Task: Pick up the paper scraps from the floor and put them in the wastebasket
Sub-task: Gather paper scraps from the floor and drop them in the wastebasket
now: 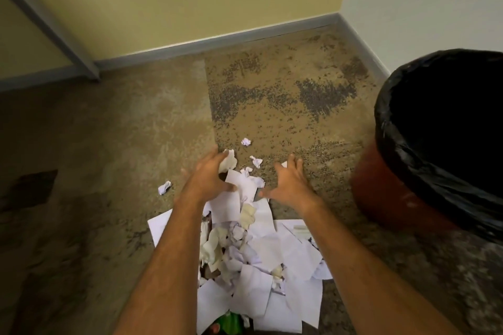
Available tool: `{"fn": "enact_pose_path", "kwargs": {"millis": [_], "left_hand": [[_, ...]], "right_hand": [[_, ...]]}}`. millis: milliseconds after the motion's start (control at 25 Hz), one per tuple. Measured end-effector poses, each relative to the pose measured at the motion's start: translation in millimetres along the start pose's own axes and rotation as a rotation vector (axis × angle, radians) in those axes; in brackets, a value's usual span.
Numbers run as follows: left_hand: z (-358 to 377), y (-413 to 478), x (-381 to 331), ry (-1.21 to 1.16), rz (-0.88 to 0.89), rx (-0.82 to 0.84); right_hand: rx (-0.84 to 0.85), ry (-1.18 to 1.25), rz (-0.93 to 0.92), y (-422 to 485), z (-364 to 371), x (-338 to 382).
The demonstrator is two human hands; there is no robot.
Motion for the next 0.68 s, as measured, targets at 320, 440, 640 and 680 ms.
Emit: {"fn": "enact_pose_path", "kwargs": {"millis": [320, 440, 640, 680], "left_hand": [[21.3, -14.1, -12.7, 0.238, 0.111, 0.050], [23.7, -15.3, -8.0, 0.234, 0.132, -0.024], [26.3, -12.6, -7.9, 0.180, 0.162, -0.045], [27.7, -12.3, -6.3, 0.163, 0.161, -0.056]], "right_hand": [[-0.131, -0.194, -0.327, -26.1, 19.3, 23.2], [-0.091, -0.265, -0.394, -34.0, 21.1, 25.2], [-0.004, -0.231, -0.383, -42.7, 15.7, 30.6], [-0.007, -0.199, -0.375, -44.7, 15.8, 32.3]]}}
Point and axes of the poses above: each hand's wrist, its own y-axis towards the middle knuckle, its own z-axis out of the palm, x = y × z, the point moved 2 cm from there along y, towards the middle knuckle, and after that the axes turned 15 degrees about -x, right-handed, at the moved point
